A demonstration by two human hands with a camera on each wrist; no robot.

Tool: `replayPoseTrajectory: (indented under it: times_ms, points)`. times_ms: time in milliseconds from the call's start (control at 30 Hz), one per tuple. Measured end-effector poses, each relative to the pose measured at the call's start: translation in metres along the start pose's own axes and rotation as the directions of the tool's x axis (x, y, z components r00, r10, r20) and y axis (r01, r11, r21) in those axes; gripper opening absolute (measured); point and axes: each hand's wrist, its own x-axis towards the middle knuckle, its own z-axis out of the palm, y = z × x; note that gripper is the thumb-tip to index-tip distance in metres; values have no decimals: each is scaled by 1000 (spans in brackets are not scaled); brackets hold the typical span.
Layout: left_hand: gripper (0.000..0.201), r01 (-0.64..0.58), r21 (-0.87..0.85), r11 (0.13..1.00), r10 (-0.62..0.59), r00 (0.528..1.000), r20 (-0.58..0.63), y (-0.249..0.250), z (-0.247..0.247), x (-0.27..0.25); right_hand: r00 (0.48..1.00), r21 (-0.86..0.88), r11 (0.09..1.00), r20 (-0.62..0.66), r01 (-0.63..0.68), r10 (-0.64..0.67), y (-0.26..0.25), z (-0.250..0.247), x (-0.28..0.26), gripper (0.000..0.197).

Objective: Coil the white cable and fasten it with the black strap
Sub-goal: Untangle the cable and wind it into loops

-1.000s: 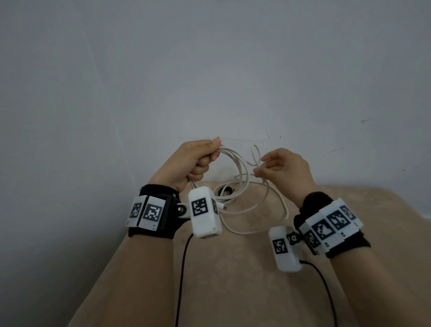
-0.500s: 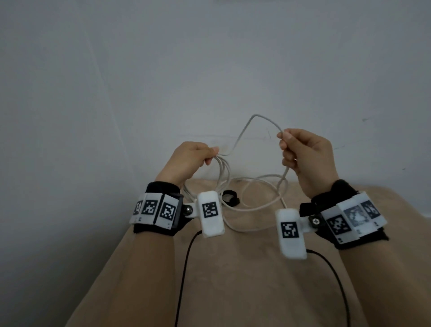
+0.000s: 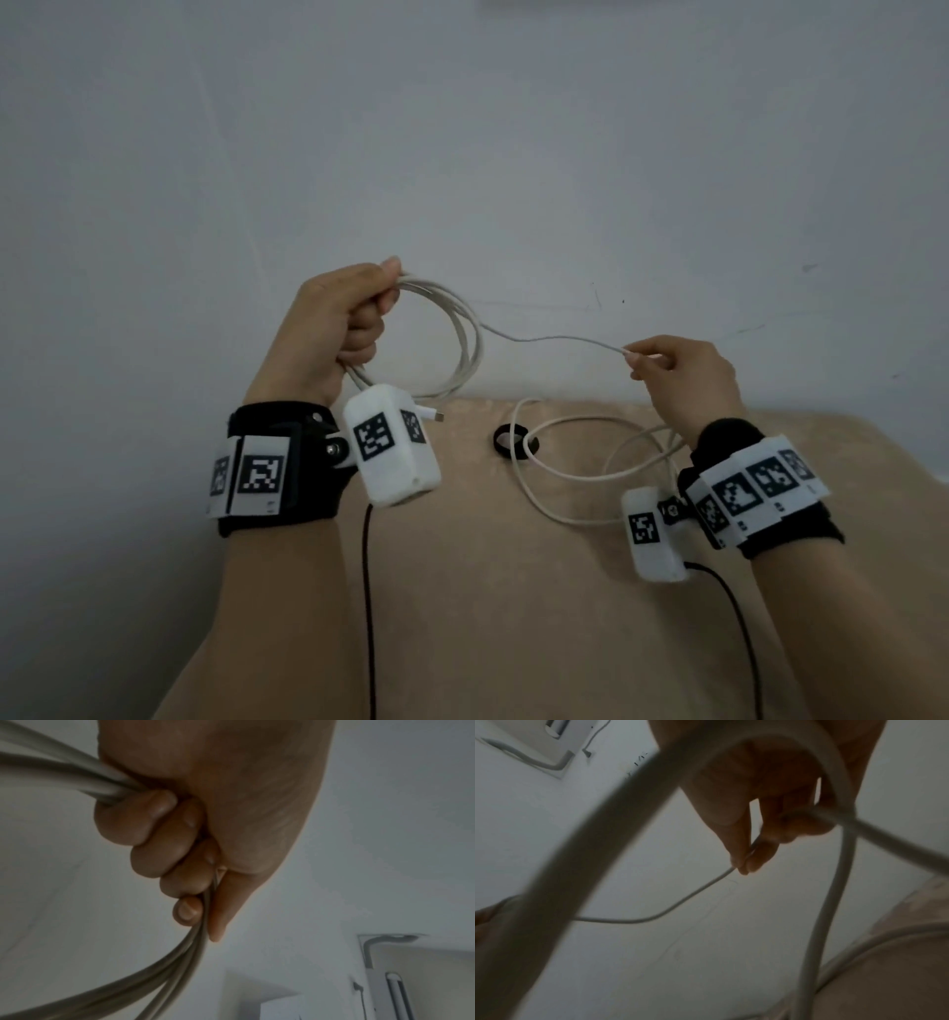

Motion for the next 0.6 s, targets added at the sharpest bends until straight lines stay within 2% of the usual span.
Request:
replayPoseTrajectory:
  times_ms: [100, 167, 267, 333, 400, 500, 600]
  points:
    - [37, 16, 98, 995, -19, 1000, 25, -5, 10, 2, 992, -22, 992, 40, 123, -122, -12, 1, -3, 31]
    - [38, 39, 119, 992, -46, 998, 53, -9, 17, 2, 965, -18, 965, 23, 263, -263, -24, 0, -7, 38]
    - [39, 43, 143, 989, -59, 992, 110, -9, 27, 1, 888, 189, 879, 63, 438, -456, -46, 4, -19, 43]
    - [38, 24, 140, 990, -48, 985, 167, -5, 34, -1, 846, 415, 819, 182, 396, -501, -57, 10, -29, 43]
    - [37, 9, 117, 993, -36, 973, 230, -2, 42, -3, 820, 574, 780, 302, 251, -486, -65, 13, -39, 41]
    - [37, 16, 67, 998, -35, 957, 286, 1, 51, -4, 800, 594, 777, 352, 211, -487, -66, 17, -45, 43]
    - [38, 33, 25, 999, -39, 962, 270, 2, 52, -3, 828, 492, 835, 342, 245, -445, -58, 20, -43, 40]
